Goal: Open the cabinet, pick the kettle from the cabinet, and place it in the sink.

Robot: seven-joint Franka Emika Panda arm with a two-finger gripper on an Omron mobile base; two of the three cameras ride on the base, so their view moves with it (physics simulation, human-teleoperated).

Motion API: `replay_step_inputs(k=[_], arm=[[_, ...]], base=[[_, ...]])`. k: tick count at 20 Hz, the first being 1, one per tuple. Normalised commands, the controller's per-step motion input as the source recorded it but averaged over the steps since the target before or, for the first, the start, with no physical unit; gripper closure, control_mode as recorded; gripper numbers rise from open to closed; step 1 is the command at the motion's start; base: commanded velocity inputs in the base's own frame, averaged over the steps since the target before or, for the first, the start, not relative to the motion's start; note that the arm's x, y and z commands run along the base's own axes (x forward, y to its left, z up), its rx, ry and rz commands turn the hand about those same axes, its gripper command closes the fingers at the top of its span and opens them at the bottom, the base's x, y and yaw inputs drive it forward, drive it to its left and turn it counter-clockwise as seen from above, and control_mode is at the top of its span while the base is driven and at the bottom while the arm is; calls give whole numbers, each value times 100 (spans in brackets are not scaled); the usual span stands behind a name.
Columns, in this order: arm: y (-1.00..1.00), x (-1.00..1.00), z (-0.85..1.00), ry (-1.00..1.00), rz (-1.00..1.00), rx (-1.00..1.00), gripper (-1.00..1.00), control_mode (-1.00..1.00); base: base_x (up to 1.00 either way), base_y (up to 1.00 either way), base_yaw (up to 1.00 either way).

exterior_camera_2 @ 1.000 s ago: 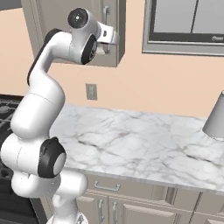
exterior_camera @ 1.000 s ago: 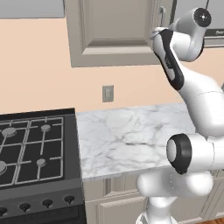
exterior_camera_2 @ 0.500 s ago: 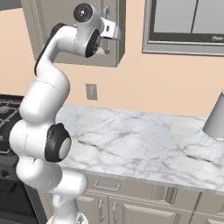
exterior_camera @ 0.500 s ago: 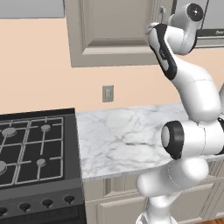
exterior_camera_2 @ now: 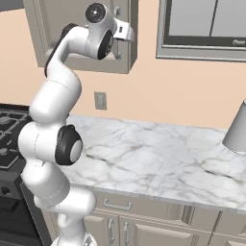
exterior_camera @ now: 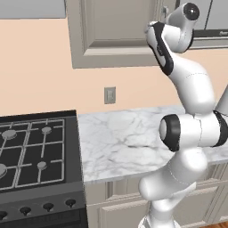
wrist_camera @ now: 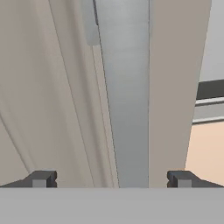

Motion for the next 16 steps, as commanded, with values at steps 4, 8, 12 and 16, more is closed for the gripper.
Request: replay_step_inputs(k=[4,8,12,16], arm=[[0,33,-3,-2,0,0,-100,-100],[0,29,-5,-5,0,0,-100,-100],[0,27,-7,-5,0,0,100,-100],[2,19,-4,-4,0,0,100,-100]], base=[[0,0,0],[0,0,0],[0,0,0],[0,0,0]])
